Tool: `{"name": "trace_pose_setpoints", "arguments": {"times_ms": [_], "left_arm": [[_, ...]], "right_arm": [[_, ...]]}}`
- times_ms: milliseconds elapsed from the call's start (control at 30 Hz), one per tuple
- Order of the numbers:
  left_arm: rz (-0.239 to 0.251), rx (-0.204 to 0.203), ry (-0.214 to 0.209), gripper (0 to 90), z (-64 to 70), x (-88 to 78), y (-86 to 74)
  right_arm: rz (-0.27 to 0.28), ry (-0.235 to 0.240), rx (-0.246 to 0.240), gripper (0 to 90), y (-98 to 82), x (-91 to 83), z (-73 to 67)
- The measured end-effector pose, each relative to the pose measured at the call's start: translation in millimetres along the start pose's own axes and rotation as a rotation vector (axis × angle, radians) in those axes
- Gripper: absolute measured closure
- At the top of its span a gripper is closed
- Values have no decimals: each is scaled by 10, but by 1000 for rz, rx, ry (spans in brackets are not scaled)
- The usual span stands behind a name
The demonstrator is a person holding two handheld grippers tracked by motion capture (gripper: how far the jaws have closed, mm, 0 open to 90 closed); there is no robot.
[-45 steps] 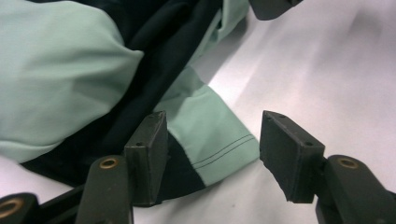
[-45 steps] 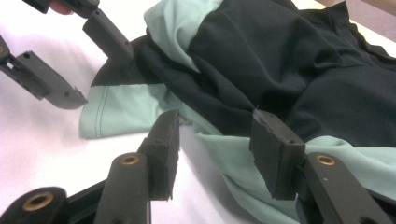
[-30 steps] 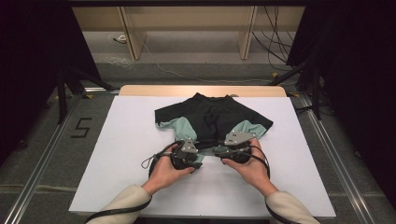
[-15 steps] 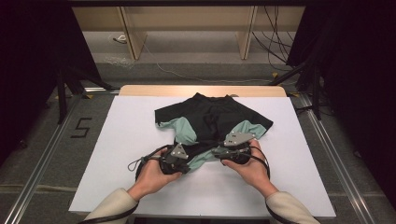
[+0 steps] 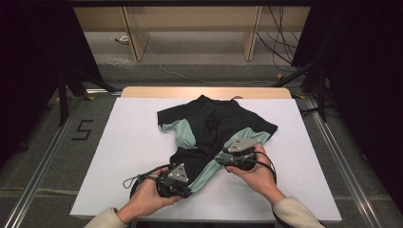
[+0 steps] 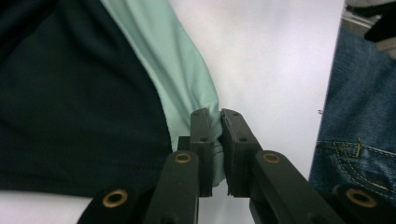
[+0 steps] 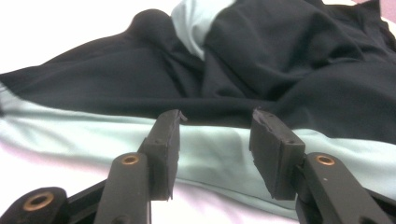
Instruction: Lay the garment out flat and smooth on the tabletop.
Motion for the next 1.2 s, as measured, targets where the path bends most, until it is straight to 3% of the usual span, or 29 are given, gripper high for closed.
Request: {"name": "trace_pose_setpoints", "arguments": {"times_ms": [133, 267, 333, 367, 400, 433, 467, 500, 533, 567, 633, 667, 700, 833, 933, 1033, 1200], "left_arm": [[14, -21, -12, 798, -14, 25, 17], [74, -60, -20, 634, -96, -41, 91], [114, -99, -2, 534, -203, -106, 132], [114, -99, -2, 496, -203, -106, 132], [148, -140, 34, 474, -350, -176, 150], [148, -140, 34, 457, -350, -176, 150], [162, -159, 68, 457, -438, -205, 149], [166, -170, 146, 447, -608, -235, 110], [168, -179, 178, 440, -675, -235, 85], [168, -179, 178, 430, -675, -235, 85], [165, -216, 235, 420, -829, -207, 5], [165, -216, 235, 419, -829, -207, 5], [158, -237, 267, 419, -910, -179, -35], [156, -278, 290, 421, -1034, -111, -41], [160, -288, 287, 422, -1080, -70, -14], [137, -319, 273, 437, -1175, 77, 7], [101, -338, 252, 586, -1185, 165, -5]], "right_arm": [[-5, -6, 20, 537, -31, -46, 31], [-1, 10, 38, 536, -37, -70, 9], [3, 38, 40, 524, -21, -57, -47], [3, 38, 40, 524, -21, -57, -47], [4, 89, 35, 513, -1, -11, -159], [-4, 113, 29, 511, 4, 28, -226], [-4, 113, 29, 511, 4, 28, -226], [-40, 144, 4, 505, 0, 122, -343], [-58, 155, -2, 502, -5, 168, -391], [-58, 155, -2, 502, -5, 168, -391], [-83, 185, -18, 490, -11, 280, -493], [-83, 185, -18, 490, -11, 280, -493], [-93, 195, -17, 483, -10, 316, -526], [-102, 210, -23, 473, -15, 359, -565], [-111, 220, -28, 473, -27, 412, -611], [-134, 226, -40, 474, -45, 478, -657], [-169, 218, -66, 546, -69, 544, -693]]}}
Point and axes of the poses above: each handheld gripper's, and its own axes: x roughly forward along the jaws, y roughly out of its top, z roughly to its right, the point moved 7 cm from there along x, roughly forward along the jaws, and after that the axes turned 11 degrees about y, right-handed, at the moved point
